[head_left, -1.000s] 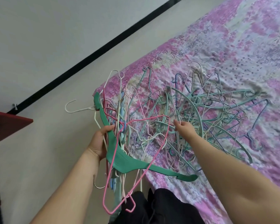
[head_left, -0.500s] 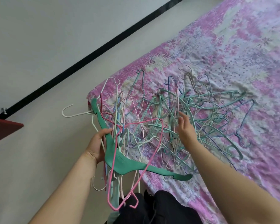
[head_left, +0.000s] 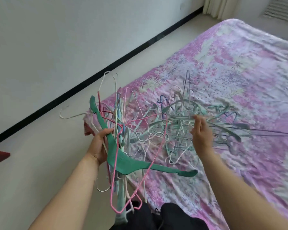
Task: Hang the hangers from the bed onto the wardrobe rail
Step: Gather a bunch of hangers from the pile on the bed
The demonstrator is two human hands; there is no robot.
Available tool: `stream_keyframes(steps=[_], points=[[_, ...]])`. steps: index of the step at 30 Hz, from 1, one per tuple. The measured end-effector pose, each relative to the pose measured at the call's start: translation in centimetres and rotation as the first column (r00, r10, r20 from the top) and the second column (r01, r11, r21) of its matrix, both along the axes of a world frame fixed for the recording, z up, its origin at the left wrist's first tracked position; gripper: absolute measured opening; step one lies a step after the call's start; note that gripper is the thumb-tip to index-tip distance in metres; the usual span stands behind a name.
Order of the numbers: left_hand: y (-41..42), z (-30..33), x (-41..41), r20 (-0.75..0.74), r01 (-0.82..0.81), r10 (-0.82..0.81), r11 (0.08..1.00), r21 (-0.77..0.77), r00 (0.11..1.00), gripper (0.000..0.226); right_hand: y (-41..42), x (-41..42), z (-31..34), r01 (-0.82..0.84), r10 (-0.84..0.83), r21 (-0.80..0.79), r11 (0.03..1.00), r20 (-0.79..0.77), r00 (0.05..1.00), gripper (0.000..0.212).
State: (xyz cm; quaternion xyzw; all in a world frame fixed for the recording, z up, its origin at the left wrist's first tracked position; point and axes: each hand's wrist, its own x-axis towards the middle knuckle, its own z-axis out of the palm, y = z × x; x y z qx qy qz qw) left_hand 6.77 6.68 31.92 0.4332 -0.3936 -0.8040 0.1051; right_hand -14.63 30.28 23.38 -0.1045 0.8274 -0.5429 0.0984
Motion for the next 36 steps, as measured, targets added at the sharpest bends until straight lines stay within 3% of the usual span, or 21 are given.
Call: stream_keyframes(steps=[3,10,13,16,19,21,23,26,28,30,33,36], points=[[0.8,1.2,0.1,-0.015,0.052,-0.053,0.998,-0.04,0.998,0.06,2.1,1.1,-3.4,-0.109,0.061,0.191,0.976,0.241,0.969,0.035],[1.0,1.6,1.9,0.026,0.078,-0.077,0.995,-0.067,0.997,0.051,2.9,4.5,-3.2,-0.062,0.036,0.049,0.997,0.417,0.908,0.029],[1.1,1.6,2.5,0.018,0.076,-0.075,0.995,-0.061,0.997,0.047,1.8,4.2,-0.9,-0.049,0.076,-0.074,0.996,0.421,0.904,0.031],[1.0,1.6,2.9,0.021,0.06,-0.059,0.996,-0.06,0.998,0.041,0.7,3.4,1.5,-0.023,0.062,-0.129,0.991,0.309,0.949,0.036],[0.8,1.8,3.4,0.018,0.035,-0.034,0.998,-0.06,0.999,0.034,0.0,2.1,2.5,0.055,-0.061,0.031,0.998,0.201,0.978,0.033],[0.7,1.8,3.8,0.011,0.025,-0.024,0.998,-0.059,1.0,0.041,-0.6,1.0,3.1,0.118,-0.211,0.272,0.955,0.344,0.915,0.053],[0.7,2.0,4.2,-0.01,0.03,-0.03,0.998,-0.051,0.999,0.043,-1.2,1.1,3.8,0.088,-0.256,0.374,0.923,0.428,0.867,0.068],[0.7,2.3,4.9,-0.025,-0.003,0.001,0.998,-0.061,1.0,0.046,-3.5,3.9,4.9,-0.188,0.039,0.316,0.93,0.425,0.904,0.068],[0.7,2.7,5.6,-0.021,-0.009,0.008,0.997,-0.073,1.0,0.032,-5.3,7.0,6.1,-0.437,0.299,0.281,0.854,0.423,0.855,0.09],[0.8,3.1,6.5,0.006,-0.042,0.043,0.996,-0.073,0.999,0.024,-7.1,10.7,8.2,-0.638,0.501,0.267,0.722,0.435,0.748,0.114],[0.9,3.7,8.1,0.028,-0.091,0.094,0.992,-0.089,0.995,0.032,-8.8,15.7,11.2,-0.816,0.67,0.243,0.524,0.475,0.571,0.109],[0.8,4.3,10.9,0.023,-0.156,0.161,0.979,-0.13,0.987,0.032,-9.7,18.9,13.1,-0.894,0.734,0.226,0.386,0.512,0.447,0.118]])
